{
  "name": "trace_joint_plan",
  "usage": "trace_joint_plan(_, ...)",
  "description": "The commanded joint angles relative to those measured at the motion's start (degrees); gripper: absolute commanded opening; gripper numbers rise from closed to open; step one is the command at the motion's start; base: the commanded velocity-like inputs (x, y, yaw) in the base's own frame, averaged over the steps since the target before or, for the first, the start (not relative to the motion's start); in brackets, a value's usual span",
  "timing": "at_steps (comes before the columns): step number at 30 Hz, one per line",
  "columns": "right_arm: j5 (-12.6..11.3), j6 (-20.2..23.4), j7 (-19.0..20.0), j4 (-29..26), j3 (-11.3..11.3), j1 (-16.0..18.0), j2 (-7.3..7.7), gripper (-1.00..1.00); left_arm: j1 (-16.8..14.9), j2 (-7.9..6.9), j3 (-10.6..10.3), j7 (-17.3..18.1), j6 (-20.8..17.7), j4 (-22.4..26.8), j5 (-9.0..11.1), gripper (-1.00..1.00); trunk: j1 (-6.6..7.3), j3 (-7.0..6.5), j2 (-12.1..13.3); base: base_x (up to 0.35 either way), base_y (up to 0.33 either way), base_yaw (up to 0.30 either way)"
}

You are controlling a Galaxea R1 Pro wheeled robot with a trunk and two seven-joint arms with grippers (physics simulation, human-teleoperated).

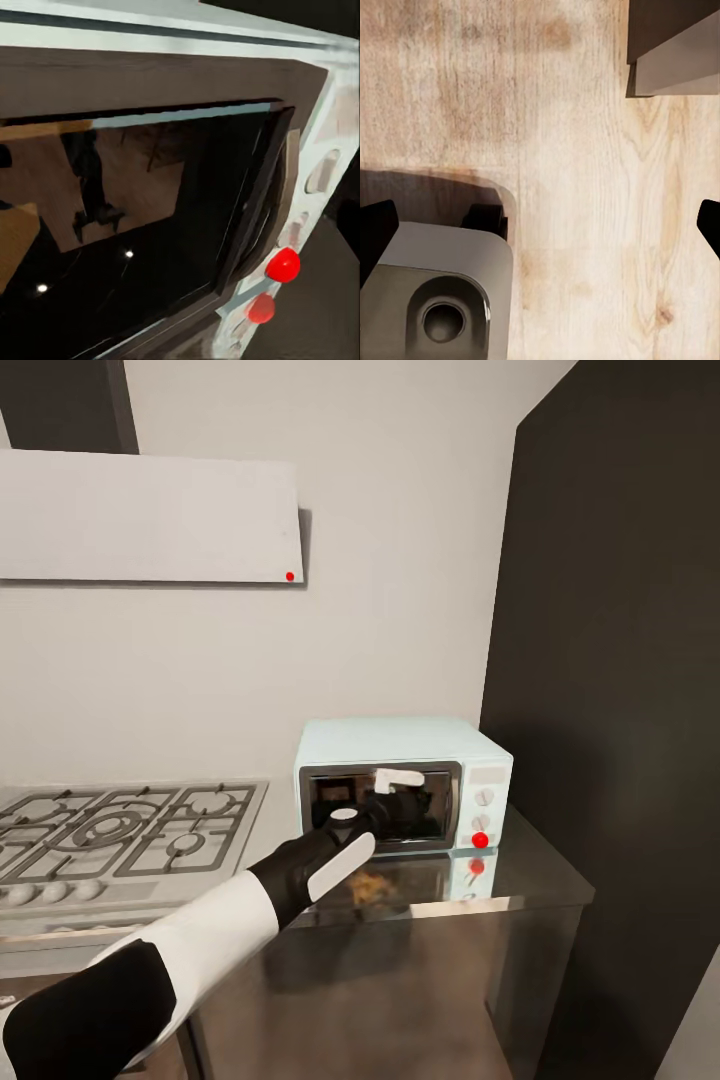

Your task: In the kitchen, take the popcorn bag from the countertop, put it into the microwave, and heat it until the popcorn is cooked so the cooked popcorn ends up inside the bag.

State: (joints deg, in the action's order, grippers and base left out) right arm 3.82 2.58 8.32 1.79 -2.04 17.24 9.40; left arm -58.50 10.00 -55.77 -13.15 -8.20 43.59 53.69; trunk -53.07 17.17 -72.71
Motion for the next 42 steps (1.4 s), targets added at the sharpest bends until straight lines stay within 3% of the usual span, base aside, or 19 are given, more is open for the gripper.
trace_joint_plan(1,0.4,0.1,0.2,0.1,-0.2,0.1,0.04,1.0,-0.1,0.0,-0.3,1.1,-0.5,0.6,0.6,1.0,0.0,0.07,0.0,0.0,0.0,0.0)
trace_joint_plan(5,0.4,0.1,0.2,0.1,-0.2,0.1,0.08,1.0,-0.1,0.0,-0.5,7.5,-7.4,2.0,0.9,1.0,0.0,0.07,0.0,0.0,0.0,0.0)
trace_joint_plan(8,0.4,0.0,0.2,0.1,-0.2,0.1,0.09,1.0,-0.1,0.0,-0.4,8.5,-10.7,3.6,1.0,1.0,0.0,0.07,0.0,0.0,0.0,0.0)
trace_joint_plan(14,0.4,0.0,0.4,0.1,-0.2,0.1,0.17,1.0,-0.1,0.0,-0.3,8.4,-14.0,6.0,0.4,1.0,0.0,0.07,0.0,0.0,0.0,0.0)
trace_joint_plan(17,0.4,0.0,0.4,0.1,-0.2,0.1,0.18,1.0,-0.1,0.0,-0.5,3.9,-14.8,6.2,1.1,1.0,0.0,0.07,0.0,0.0,0.0,0.0)
trace_joint_plan(20,0.4,0.0,0.5,0.1,-0.2,0.1,0.21,1.0,0.1,0.0,-1.4,4.3,-14.8,6.1,4.1,1.0,0.0,0.07,0.0,0.0,0.0,0.0)
trace_joint_plan(22,0.4,0.0,0.5,0.1,-0.2,0.1,0.2,1.0,0.5,0.0,-4.7,6.4,-14.5,5.7,7.6,1.0,0.0,0.07,0.0,0.0,0.0,0.0)
trace_joint_plan(23,0.4,0.0,0.4,0.1,-0.2,0.1,0.19,1.0,0.7,0.0,-7.4,7.1,-14.2,5.3,9.4,1.0,0.0,0.07,0.0,0.0,0.0,0.0)
trace_joint_plan(25,0.4,0.0,0.3,0.1,-0.2,0.1,0.11,1.0,0.9,0.0,-11.8,7.6,-13.9,4.4,11.6,1.0,0.0,0.07,0.0,0.0,0.0,0.0)
trace_joint_plan(28,0.4,0.0,0.1,0.1,-0.2,0.1,0.07,1.0,1.2,0.0,-13.7,7.9,-13.3,5.7,12.1,1.0,0.0,0.07,0.0,0.0,0.0,0.0)
trace_joint_plan(32,0.4,0.0,0.2,0.1,-0.2,0.1,0.09,1.0,1.3,0.0,-15.3,8.1,-13.3,16.0,12.3,1.0,0.0,0.07,0.0,0.0,0.0,0.0)
trace_joint_plan(33,0.4,0.0,0.2,0.1,-0.2,0.1,0.11,1.0,1.3,0.0,-16.4,8.6,-13.3,17.6,12.5,1.0,0.0,0.07,0.0,0.0,0.0,0.0)
trace_joint_plan(35,0.4,0.0,0.2,0.1,-0.2,0.1,0.09,1.0,1.3,0.0,-20.9,11.3,-13.2,18.1,13.7,1.0,0.0,0.07,0.0,0.0,0.0,0.0)
trace_joint_plan(36,0.4,0.0,0.2,0.1,-0.2,0.1,0.09,1.0,1.4,0.0,-24.3,12.4,-13.0,17.1,15.6,1.0,0.0,0.07,0.0,0.0,0.0,0.0)
trace_joint_plan(37,0.4,0.0,0.2,0.1,-0.2,0.1,0.09,1.0,1.8,0.0,-26.4,12.9,-12.5,15.7,17.4,1.0,0.0,0.07,0.0,0.0,0.0,0.0)
trace_joint_plan(39,0.4,0.0,0.3,0.1,-0.2,0.1,0.09,1.0,5.6,0.0,-30.6,13.6,-9.4,8.6,21.4,1.0,0.0,0.07,0.0,0.0,0.0,0.0)
trace_joint_plan(42,0.4,0.1,0.2,0.1,-0.2,0.1,0.15,1.0,13.5,0.0,-33.5,14.2,-4.9,-5.5,23.4,1.0,0.0,0.07,0.0,0.0,0.0,0.0)
